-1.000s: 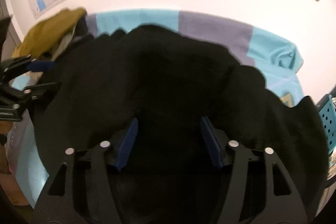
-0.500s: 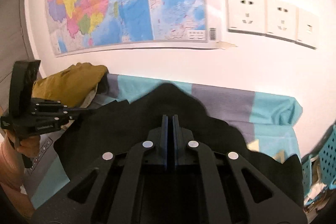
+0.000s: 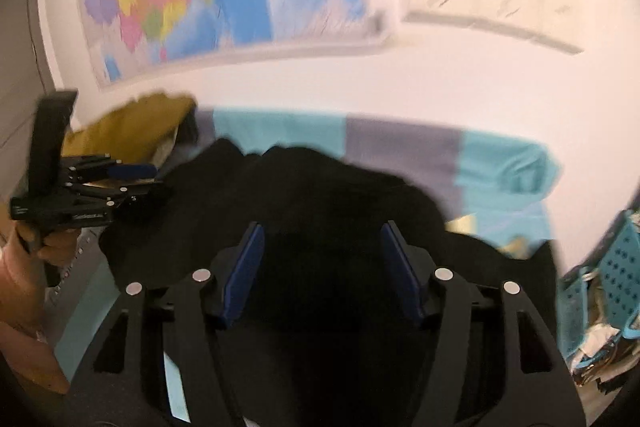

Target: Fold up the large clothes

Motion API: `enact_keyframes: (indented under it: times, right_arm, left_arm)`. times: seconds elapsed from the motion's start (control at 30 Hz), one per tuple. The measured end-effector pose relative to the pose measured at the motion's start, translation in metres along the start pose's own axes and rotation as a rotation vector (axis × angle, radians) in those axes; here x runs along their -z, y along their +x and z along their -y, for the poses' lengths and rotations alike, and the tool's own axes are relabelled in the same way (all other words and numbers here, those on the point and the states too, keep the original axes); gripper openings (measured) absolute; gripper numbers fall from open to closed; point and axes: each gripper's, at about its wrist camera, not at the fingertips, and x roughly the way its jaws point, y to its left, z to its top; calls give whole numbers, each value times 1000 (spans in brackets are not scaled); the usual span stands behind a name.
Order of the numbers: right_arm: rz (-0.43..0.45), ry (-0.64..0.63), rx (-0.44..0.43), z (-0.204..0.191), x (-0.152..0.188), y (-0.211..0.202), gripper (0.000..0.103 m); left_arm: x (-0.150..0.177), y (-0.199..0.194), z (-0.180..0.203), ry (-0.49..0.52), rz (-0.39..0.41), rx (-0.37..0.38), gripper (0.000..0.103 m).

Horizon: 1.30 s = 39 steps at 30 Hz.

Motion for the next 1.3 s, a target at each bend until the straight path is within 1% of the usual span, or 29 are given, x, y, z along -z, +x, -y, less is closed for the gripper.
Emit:
enact_keyframes:
  times: [0.03,0.1,0.13,0.2,0.23,0.27,0.3,0.37,0.4,0.43,0.47,0.5,0.53,0.57,0.6,0.63,0.67,0.7,0.73,0.77,0.87,0.9,0.93,1.0,1.07,1.13,1.2,1.23,1.3]
  right_arm:
    - [23,20,45,12,5,-19,60]
    - [25,54,105,32,15,-38,63]
    - [18,86,159,48,25,-49,63]
    - [-7,151,190,68,43,-58,66]
    - [-22,203,195,82,55,-63,66]
    - [-30,230,193,90,61,-65,68]
    - [-38,263,167,96,69,-67,71]
    - [-53,316,68,101,89,-69,76]
    - [-67,328,31,101,98,-67,82]
    - [-80,342,-9,101,108,-63,83]
    - [-83,346,-7,101,115,-63,83]
    - [-84,349,0,102,121,-64,79]
    - [-79,356,-16,103,125,-65,70]
    - [-56,378,-58,104,128,-67,64]
    - [-36,383,-77,104,128,-69,43]
    - [-25,366,-81,103,128,-72,27]
    - [-20,334,-51,100,124,-74,25]
    - [-11,315,-26,98,118,-78,20]
    - [11,296,-10,97,111,-83,18]
    - [50,265,13,95,99,-94,18]
    - [138,210,28,88,69,-114,17]
    - [140,204,27,89,66,-110,17]
    - [106,216,30,93,68,-99,18]
    - [-13,246,80,106,81,-72,21]
    - [-95,287,59,111,99,-54,26]
    - [-95,301,110,112,102,-59,57]
    - [-47,312,132,111,95,-78,58]
    - [8,297,150,107,87,-93,59]
    - [66,267,163,98,76,-109,65]
  left_arm:
    - [0,-7,3,6,19,13,51]
    - [-3,-14,12,25,41,32,52]
    - [-3,-18,20,47,54,60,57]
    - [-4,-20,42,95,54,129,66]
    - [-4,-19,51,111,51,151,66]
    - [-3,-15,65,135,38,182,66]
    - [-3,-9,77,154,17,213,66]
    - [-1,5,93,173,-28,260,66]
    - [0,16,101,185,-53,269,66]
    - [2,23,105,193,-69,263,67]
    - [4,34,108,198,-88,240,66]
    - [4,42,108,198,-100,220,66]
    - [5,50,106,185,-118,218,65]
    - [4,55,101,162,-128,241,65]
    - [5,56,99,151,-128,246,65]
    - [4,57,97,141,-130,250,64]
    - [4,58,97,145,-131,243,64]
    - [4,58,99,157,-129,230,64]
    - [4,58,100,163,-128,223,63]
    - [4,59,103,169,-128,211,63]
    - [2,59,102,155,-113,207,63]
    - [3,59,101,147,-111,207,63]
    - [2,61,98,138,-115,208,63]
    - [5,63,93,124,-129,219,63]
    - [9,59,92,129,-118,227,65]
    - [10,50,93,142,-96,227,67]
    - [10,35,89,137,-55,241,67]
    - [10,29,86,132,-38,251,67]
    - [11,20,80,117,-14,239,67]
